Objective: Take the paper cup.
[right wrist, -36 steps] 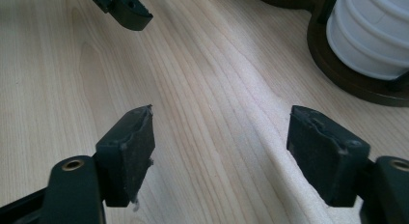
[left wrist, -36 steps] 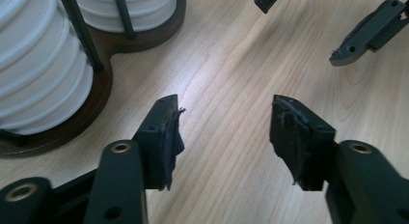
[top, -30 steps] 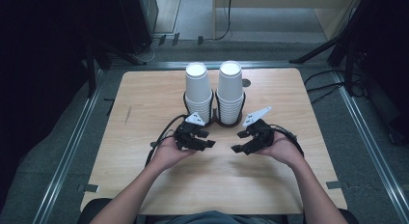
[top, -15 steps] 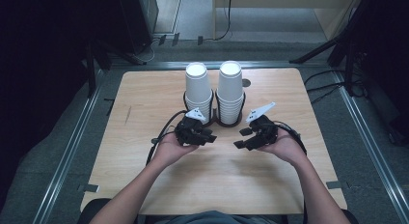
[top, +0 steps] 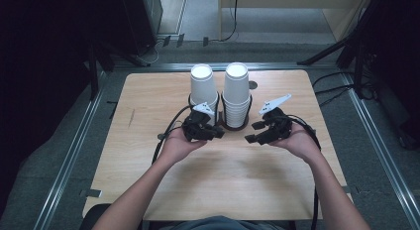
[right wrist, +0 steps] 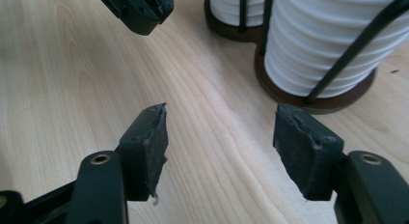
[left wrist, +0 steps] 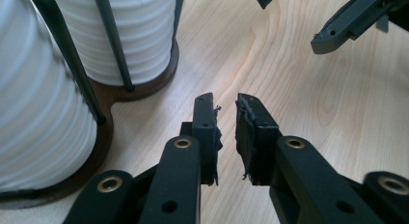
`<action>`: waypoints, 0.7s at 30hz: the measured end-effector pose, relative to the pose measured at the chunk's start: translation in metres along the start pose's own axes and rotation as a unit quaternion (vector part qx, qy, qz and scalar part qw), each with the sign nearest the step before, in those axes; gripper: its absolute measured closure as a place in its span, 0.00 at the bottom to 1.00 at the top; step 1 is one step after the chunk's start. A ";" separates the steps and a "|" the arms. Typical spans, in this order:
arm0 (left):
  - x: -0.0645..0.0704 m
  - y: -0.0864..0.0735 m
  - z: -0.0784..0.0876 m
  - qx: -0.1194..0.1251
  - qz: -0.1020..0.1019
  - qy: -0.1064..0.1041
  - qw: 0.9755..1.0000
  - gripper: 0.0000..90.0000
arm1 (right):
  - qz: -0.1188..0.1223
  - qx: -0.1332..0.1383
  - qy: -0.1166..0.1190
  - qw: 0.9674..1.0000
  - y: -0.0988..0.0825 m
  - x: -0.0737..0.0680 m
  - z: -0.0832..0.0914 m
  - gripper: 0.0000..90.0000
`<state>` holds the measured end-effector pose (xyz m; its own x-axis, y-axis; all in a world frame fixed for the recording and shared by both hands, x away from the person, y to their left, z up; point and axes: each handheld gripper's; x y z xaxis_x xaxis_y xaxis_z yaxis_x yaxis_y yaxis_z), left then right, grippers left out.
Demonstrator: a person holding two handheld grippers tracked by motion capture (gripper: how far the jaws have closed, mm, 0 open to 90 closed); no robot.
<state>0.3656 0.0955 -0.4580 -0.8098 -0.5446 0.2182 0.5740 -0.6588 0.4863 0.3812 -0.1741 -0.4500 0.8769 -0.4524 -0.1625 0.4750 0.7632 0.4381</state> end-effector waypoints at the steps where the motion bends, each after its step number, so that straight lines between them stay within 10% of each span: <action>1: 0.000 0.001 0.000 -0.001 -0.001 0.002 1.000 0.88 | -0.001 0.002 -0.003 1.000 0.001 0.001 0.002 0.39; 21: -0.001 0.034 0.009 0.012 0.020 0.021 0.999 0.91 | -0.005 0.001 -0.019 1.000 0.022 0.013 0.037 0.36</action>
<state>0.3845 0.0783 -0.4343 -0.7798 -0.5923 0.2027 0.6028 -0.6230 0.4985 0.4005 -0.1800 -0.4098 0.8684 -0.4774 -0.1339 0.4840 0.7578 0.4376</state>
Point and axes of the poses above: each handheld gripper's, and its own axes: z roughly backward along the jaws, y roughly out of its top, x roughly to its right, and after that the axes turned 15 degrees about -x, right-handed
